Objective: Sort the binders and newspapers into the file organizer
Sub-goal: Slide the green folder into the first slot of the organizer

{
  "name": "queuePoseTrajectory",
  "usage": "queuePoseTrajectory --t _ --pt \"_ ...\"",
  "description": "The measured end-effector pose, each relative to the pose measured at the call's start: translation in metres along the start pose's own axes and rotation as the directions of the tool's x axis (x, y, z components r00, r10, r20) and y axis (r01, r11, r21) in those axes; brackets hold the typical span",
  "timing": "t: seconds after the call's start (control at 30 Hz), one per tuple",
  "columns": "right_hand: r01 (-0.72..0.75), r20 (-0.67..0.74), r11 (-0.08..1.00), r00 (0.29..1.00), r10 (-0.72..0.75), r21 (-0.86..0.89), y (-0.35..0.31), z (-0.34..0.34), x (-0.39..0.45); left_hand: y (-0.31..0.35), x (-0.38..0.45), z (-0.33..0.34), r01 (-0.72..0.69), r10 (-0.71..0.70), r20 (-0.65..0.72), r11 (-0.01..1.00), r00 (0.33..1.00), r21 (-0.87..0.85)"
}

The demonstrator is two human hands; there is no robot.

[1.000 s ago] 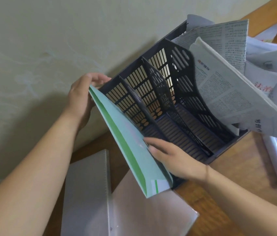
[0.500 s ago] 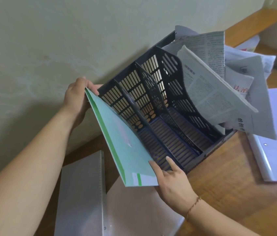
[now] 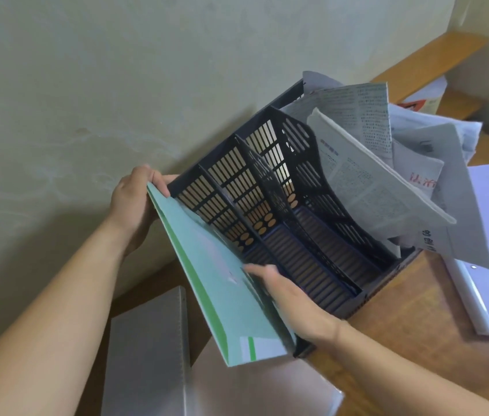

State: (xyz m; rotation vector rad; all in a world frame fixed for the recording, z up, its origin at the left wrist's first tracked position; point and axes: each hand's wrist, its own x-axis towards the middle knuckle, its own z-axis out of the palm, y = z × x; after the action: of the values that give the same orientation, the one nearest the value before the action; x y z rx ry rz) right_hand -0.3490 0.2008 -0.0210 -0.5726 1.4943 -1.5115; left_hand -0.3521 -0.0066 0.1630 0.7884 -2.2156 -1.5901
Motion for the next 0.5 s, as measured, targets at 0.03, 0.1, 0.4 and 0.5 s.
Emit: queuePoseTrajectory --t 0.03,0.1,0.4,0.5 --pt "-0.067 -0.062 0.998 0.996 0.065 -0.023 -0.007 0.005 0.020 0.000 -0.001 0.000 -0.005 0.005 0.000 1.000 1.000 -0.008" --pt "-0.232 -0.176 0.972 0.956 0.235 0.036 -0.014 0.012 0.066 0.000 -0.001 -0.001 -0.018 0.019 0.023 1.000 1.000 -0.011" --pt "-0.388 -0.285 0.893 0.851 0.442 0.227 -0.007 0.009 0.147 -0.008 0.005 -0.008 -0.022 0.022 0.057 1.000 0.998 0.007" --pt "-0.370 -0.284 0.887 0.850 0.443 0.276 -0.005 0.012 0.152 -0.008 0.007 -0.008 -0.022 0.022 0.079 1.000 0.997 -0.008"
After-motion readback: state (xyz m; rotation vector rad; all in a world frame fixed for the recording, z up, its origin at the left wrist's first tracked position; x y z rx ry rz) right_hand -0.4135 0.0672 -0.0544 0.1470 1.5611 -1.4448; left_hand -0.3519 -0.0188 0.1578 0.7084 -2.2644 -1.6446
